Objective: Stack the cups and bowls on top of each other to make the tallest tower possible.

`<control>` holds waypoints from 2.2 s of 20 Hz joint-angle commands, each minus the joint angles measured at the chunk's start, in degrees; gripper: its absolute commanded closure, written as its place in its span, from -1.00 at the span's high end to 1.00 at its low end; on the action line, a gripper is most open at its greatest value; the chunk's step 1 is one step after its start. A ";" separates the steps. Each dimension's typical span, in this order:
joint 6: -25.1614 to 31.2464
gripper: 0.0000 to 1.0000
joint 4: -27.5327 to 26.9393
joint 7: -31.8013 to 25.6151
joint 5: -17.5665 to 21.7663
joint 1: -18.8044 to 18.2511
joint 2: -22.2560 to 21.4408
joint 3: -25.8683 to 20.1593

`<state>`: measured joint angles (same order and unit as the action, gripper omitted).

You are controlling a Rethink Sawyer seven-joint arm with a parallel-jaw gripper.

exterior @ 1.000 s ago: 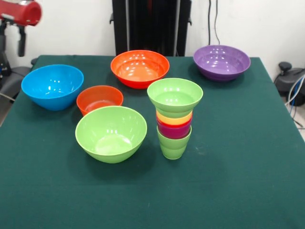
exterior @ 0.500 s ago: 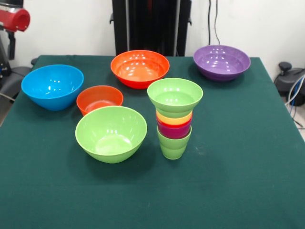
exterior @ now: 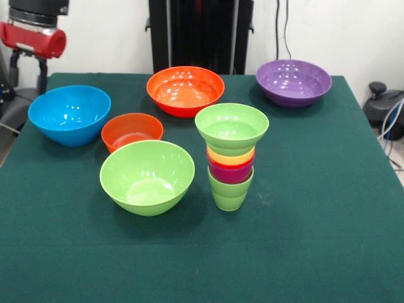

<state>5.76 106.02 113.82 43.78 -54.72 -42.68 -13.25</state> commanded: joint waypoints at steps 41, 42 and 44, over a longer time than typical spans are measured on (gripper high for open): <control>-13.10 1.00 -3.63 8.06 -29.82 32.75 13.44 26.46; -12.95 1.00 -3.63 7.86 -29.71 32.74 13.27 26.37; -13.24 1.00 -3.74 7.61 -29.43 32.36 13.37 25.95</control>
<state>-12.90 100.30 114.23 14.68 -21.43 -25.53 19.06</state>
